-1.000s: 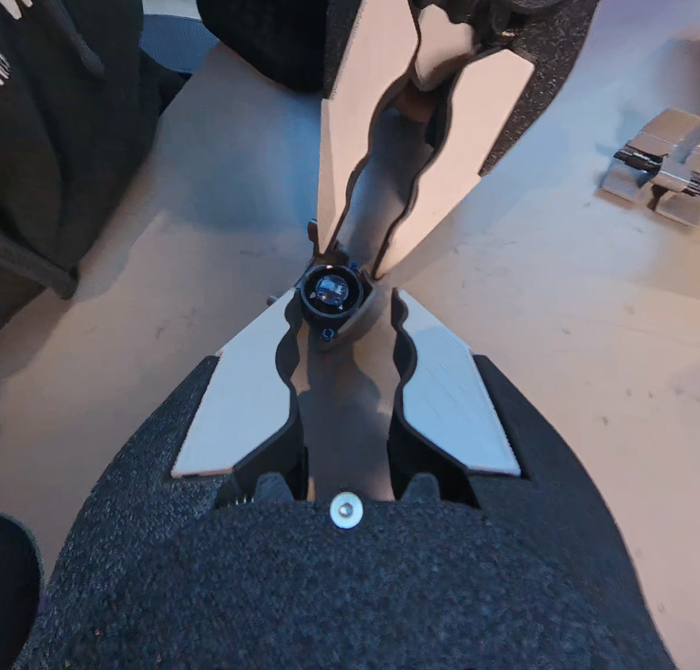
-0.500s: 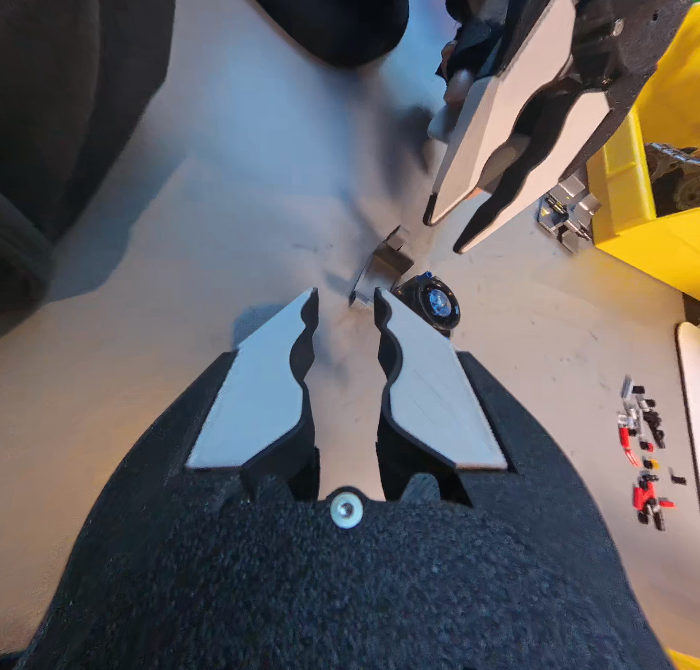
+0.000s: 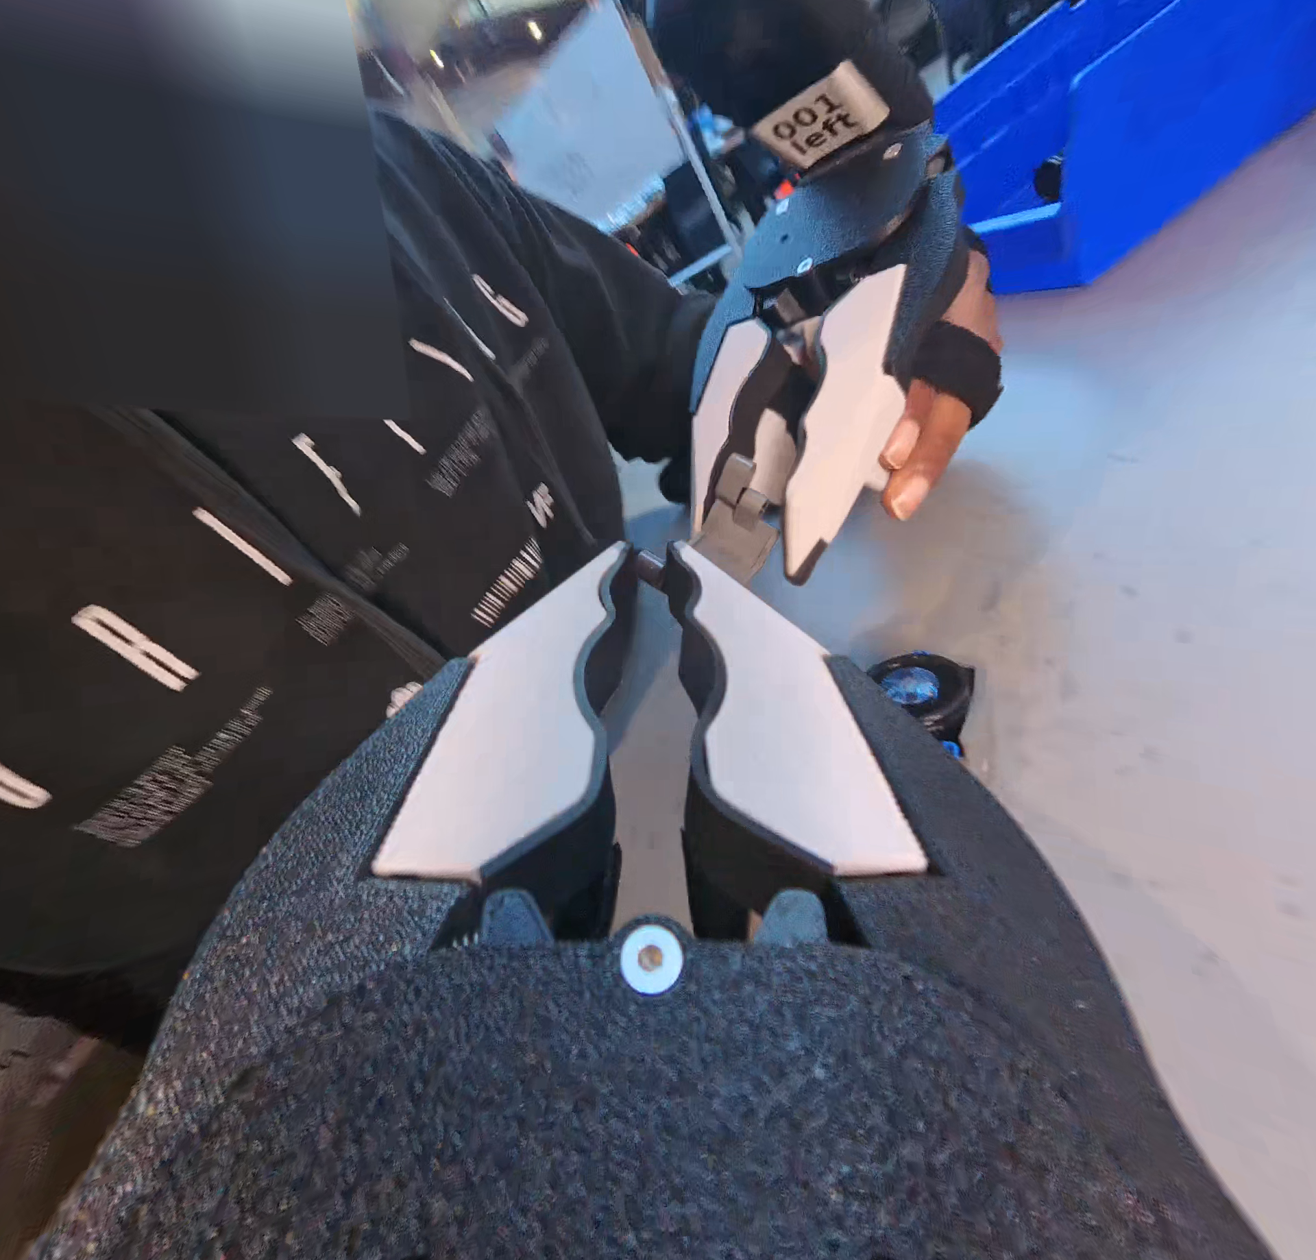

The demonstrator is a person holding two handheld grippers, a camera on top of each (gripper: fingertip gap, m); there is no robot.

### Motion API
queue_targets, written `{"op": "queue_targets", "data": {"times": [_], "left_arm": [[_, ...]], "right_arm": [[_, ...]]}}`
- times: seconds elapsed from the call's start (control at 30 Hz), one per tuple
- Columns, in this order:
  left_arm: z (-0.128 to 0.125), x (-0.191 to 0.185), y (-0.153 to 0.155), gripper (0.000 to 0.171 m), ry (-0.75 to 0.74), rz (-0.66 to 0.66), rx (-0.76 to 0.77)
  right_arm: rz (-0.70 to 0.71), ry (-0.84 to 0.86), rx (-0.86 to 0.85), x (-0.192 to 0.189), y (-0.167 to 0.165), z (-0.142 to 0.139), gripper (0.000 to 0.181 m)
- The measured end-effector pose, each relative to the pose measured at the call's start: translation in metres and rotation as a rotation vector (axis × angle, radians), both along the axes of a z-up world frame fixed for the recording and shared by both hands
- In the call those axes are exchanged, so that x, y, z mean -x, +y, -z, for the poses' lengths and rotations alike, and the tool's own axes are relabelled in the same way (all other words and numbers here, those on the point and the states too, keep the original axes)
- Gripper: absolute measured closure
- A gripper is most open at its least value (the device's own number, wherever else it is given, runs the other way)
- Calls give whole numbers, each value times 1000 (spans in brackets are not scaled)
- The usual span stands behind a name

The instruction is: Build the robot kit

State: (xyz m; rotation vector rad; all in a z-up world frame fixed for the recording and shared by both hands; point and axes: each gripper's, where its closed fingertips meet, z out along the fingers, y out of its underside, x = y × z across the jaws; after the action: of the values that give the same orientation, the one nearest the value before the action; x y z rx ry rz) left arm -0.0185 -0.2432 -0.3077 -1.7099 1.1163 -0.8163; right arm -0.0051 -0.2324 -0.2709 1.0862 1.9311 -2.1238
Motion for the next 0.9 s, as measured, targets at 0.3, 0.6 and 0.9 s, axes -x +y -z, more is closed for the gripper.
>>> {"op": "queue_targets", "data": {"times": [0.3, 0.6, 0.9], "left_arm": [[-21, 8, 17, 146, -194, -117, 95], [-31, 8, 20, 166, -484, -82, 344], [-40, -7, 6, 166, -490, 52, 248]], "right_arm": [[155, -62, 162, 18, 30, -9, 173], [677, 235, -525, 22, 54, 1, 152], [535, 173, -320, 28, 15, 7, 128]]}}
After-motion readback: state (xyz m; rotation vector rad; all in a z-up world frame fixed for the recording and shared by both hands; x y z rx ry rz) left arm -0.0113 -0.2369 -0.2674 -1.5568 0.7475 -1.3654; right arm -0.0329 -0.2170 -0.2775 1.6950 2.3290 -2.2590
